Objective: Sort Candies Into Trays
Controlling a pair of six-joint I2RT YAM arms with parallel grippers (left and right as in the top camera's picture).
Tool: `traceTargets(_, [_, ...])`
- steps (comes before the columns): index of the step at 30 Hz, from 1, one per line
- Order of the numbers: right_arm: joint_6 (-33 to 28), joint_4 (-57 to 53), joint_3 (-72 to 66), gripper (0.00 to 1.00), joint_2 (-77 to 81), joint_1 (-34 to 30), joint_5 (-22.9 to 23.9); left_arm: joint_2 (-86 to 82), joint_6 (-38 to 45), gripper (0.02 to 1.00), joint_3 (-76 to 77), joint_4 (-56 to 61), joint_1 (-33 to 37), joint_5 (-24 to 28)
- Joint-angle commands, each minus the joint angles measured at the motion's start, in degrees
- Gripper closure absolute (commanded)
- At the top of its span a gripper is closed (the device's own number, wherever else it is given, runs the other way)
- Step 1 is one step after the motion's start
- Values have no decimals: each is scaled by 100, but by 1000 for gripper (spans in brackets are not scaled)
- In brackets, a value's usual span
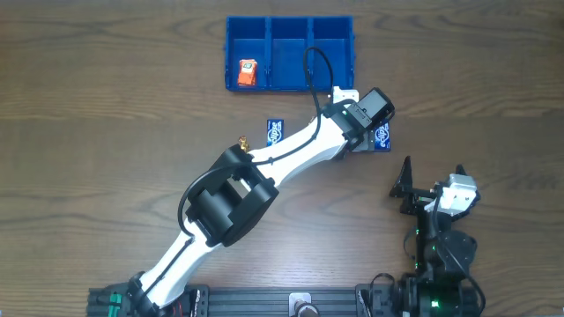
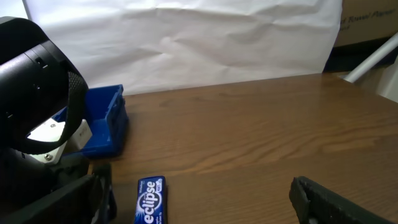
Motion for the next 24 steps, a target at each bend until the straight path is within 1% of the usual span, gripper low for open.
traceTargets(1, [7, -46, 4, 1, -44, -20, -9, 223, 94, 288, 94, -35, 17, -2])
traceTargets(3, [7, -46, 4, 3, -44, -20, -11, 223, 94, 312, 94, -61, 9, -2])
traceTargets(14, [7, -46, 4, 1, -44, -20, -9, 223, 271, 316, 94, -105, -140, -264])
traceTargets(24, [7, -46, 4, 1, -44, -20, -11, 236, 269, 411, 92, -162, -142, -297])
